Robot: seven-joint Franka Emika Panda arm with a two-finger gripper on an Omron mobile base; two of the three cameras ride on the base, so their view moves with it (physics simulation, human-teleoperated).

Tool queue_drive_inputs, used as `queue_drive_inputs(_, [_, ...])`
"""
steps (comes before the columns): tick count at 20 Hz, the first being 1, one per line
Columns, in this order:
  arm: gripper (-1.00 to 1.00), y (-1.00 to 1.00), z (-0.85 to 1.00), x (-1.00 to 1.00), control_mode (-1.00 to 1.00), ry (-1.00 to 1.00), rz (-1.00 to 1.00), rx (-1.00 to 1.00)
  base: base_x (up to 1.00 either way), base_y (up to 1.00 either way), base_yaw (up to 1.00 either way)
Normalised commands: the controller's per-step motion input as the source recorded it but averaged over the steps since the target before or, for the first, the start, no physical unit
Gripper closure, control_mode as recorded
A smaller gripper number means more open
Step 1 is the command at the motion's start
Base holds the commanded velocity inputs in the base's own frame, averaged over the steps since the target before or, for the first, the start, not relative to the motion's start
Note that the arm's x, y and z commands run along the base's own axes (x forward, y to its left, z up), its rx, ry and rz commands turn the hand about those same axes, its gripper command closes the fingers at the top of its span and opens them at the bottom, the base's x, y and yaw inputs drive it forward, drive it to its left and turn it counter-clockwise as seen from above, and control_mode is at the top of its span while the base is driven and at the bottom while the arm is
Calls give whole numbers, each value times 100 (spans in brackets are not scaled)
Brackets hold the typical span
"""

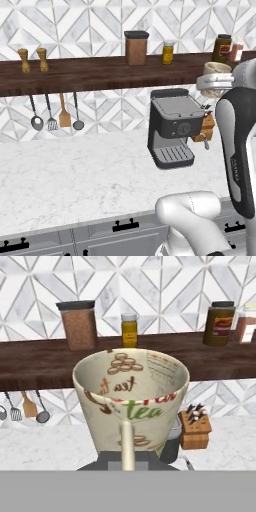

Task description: Gather all objects into one cabinet and sort the glasses and bowls to opposite sides.

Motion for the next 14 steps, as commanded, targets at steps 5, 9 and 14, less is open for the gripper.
queue_drive_inputs(5, [100, 4, 0, -13, -100, 0, 0, -4, 0, 0, 0])
queue_drive_inputs(9, [100, 3, -16, -13, -100, 0, 0, -1, 0, 0, 0])
queue_drive_inputs(14, [100, 0, -40, -31, -100, 0, 0, 0, 0, 0, 0])
